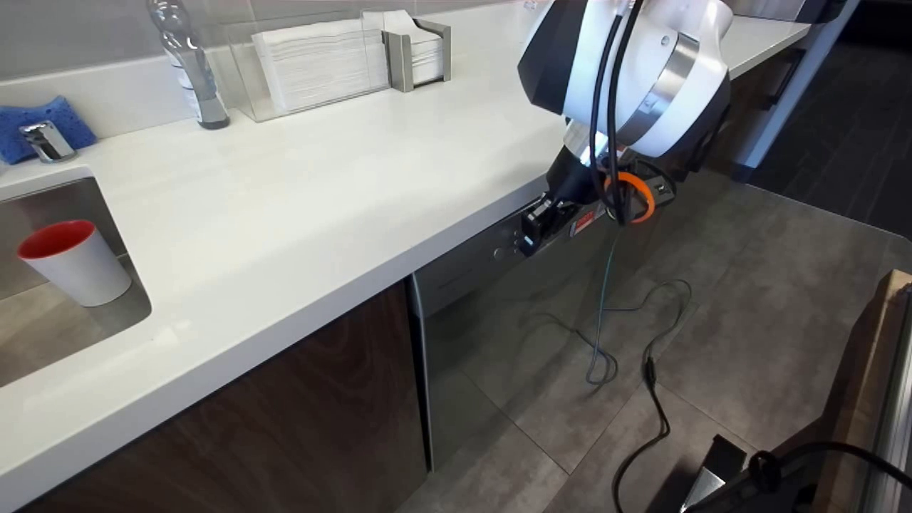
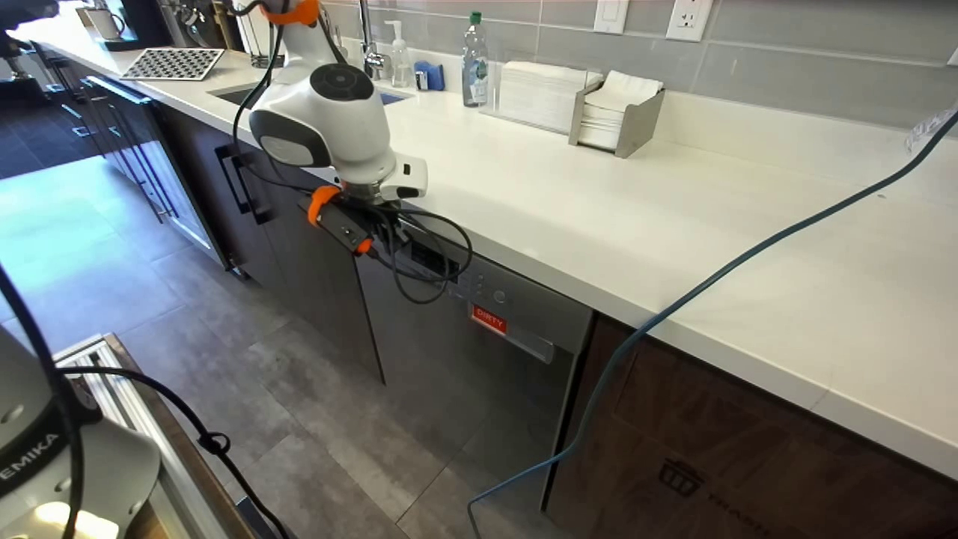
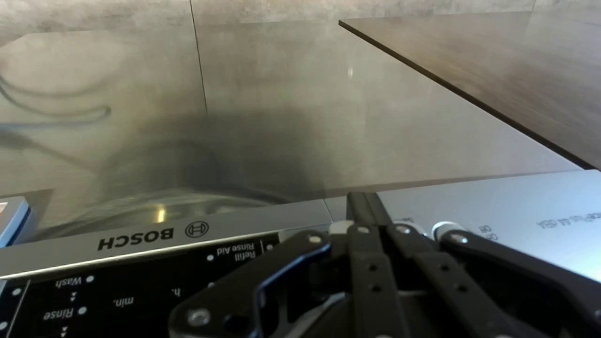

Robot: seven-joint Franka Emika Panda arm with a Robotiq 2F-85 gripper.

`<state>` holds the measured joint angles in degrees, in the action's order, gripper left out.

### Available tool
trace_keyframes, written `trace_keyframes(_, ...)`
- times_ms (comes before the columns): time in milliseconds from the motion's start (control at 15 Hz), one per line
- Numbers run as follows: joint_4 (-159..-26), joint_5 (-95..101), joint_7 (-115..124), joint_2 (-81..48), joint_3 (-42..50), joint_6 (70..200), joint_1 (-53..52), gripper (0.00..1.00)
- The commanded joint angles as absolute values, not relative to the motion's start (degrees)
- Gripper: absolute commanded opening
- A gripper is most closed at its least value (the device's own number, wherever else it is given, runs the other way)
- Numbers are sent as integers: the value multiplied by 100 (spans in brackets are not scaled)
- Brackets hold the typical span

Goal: Press a button on the dishwasher

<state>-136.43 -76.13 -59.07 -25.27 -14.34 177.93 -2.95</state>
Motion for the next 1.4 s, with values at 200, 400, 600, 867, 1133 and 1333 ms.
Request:
trace_keyframes(200,-13531,-7748,-6174,-2557,-1521,17759,-190,0)
trace_keyframes(400,-13559,-7689,-6168,-2555,-1498,17728,-205,0)
trace_keyframes(600,-13659,-7523,-6138,-2521,-1429,17672,-249,0)
trace_keyframes(867,-13773,-7372,-6121,-2442,-1363,17588,-290,0)
trace_keyframes(1133,-13846,-7294,-6108,-2385,-1321,17625,-330,0)
trace_keyframes(1333,-13873,-7207,-6100,-2340,-1310,17624,-346,0)
